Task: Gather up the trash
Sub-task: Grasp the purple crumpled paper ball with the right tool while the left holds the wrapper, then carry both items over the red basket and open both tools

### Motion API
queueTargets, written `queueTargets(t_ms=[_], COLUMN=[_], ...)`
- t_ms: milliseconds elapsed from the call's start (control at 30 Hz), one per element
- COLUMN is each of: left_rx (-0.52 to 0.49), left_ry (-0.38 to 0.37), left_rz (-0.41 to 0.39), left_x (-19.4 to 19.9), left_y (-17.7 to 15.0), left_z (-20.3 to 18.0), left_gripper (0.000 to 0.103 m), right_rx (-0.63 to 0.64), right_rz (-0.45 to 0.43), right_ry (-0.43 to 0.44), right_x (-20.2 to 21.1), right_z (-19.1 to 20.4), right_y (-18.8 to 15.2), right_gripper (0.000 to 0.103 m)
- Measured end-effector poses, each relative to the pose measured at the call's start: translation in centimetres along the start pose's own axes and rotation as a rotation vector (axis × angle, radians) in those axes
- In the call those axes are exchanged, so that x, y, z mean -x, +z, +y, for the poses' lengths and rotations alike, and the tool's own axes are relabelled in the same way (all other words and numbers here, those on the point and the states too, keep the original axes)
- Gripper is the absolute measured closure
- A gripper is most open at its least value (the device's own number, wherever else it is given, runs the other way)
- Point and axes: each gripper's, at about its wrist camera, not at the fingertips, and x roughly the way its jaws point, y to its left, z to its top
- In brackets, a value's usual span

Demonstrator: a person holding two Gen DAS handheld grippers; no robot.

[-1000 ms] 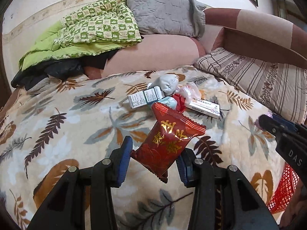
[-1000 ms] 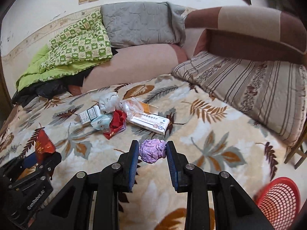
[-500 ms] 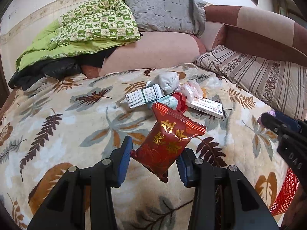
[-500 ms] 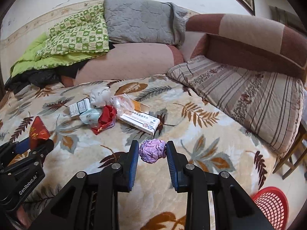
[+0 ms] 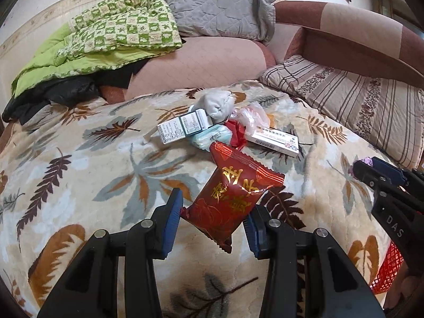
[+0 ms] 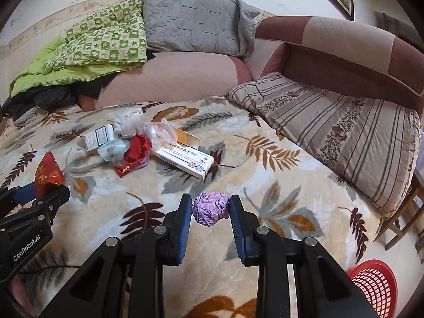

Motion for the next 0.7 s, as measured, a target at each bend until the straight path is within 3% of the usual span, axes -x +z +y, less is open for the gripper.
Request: queueTargets(t_ms=[700], left_rx=[0.007], left_ry=[-0.012], left_rz=[0.002], left_x=[-0.1], left_y=[0.0], left_z=[0.1], left_gripper=[0.061], right_rx=[0.034], right_rz=[0.004], right_ry=[0.003], right_x=[-0.3], right_z=[1.4], right_y=[0.0], right_gripper=[0.072])
